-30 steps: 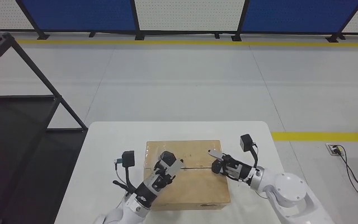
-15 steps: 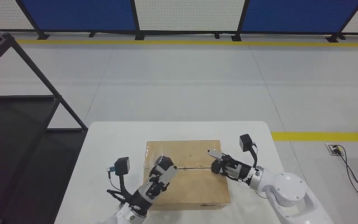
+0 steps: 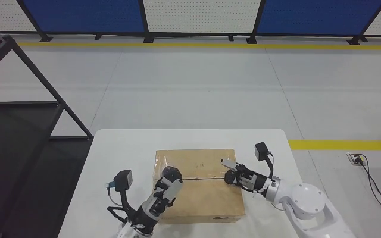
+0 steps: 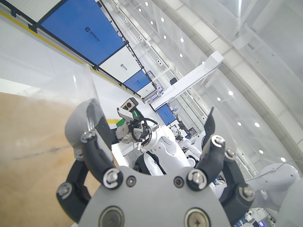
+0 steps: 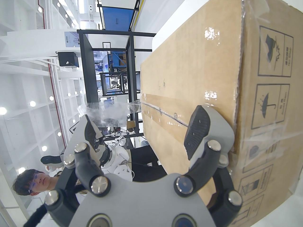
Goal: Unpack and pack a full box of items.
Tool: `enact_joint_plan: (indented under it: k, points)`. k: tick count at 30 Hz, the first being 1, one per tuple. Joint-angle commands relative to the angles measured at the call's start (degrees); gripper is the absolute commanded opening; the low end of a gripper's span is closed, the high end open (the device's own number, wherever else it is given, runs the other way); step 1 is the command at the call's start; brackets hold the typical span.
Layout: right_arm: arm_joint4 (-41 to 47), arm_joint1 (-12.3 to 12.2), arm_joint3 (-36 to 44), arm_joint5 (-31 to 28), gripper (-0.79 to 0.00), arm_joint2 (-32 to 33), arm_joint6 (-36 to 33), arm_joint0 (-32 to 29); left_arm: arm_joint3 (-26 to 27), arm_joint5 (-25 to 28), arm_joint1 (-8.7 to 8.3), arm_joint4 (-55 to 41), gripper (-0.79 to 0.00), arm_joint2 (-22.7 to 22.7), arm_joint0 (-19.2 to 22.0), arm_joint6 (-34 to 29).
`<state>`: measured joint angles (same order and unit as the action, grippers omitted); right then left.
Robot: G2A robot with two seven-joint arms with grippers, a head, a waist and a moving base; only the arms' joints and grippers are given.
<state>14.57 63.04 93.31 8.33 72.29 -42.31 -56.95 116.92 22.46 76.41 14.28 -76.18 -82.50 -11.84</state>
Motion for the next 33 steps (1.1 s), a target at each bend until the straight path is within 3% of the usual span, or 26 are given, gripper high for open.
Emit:
enact_joint_plan:
  k: [1, 10, 17, 33]
  points:
    - [-0.01, -0.02, -0.03, -0.07, 0.0, 0.09, -0.07, -0.12, -0.5, 0.05, -0.03, -0.56, 0.0, -0.25, -0.31, 0.56]
    - [0.05, 0.02, -0.49, 0.13, 0.0, -0.12, -0.37, 0.49, -1.58, 5.56, -0.61, -3.79, 0.0, -3.0, -6.53, 1.08]
    - [-0.28, 0.23, -0.84, 0.53, 0.0, -1.32, -0.93, 2.2, -1.36, 8.38, -1.25, -4.19, 0.0, -3.46, -11.21, -2.91]
    - [-0.29, 0.11, -1.49, -0.15, 0.0, -0.88, -1.64, 1.86, -3.62, 7.64, -1.36, -1.1, 0.0, 1.78, -10.36, -3.67]
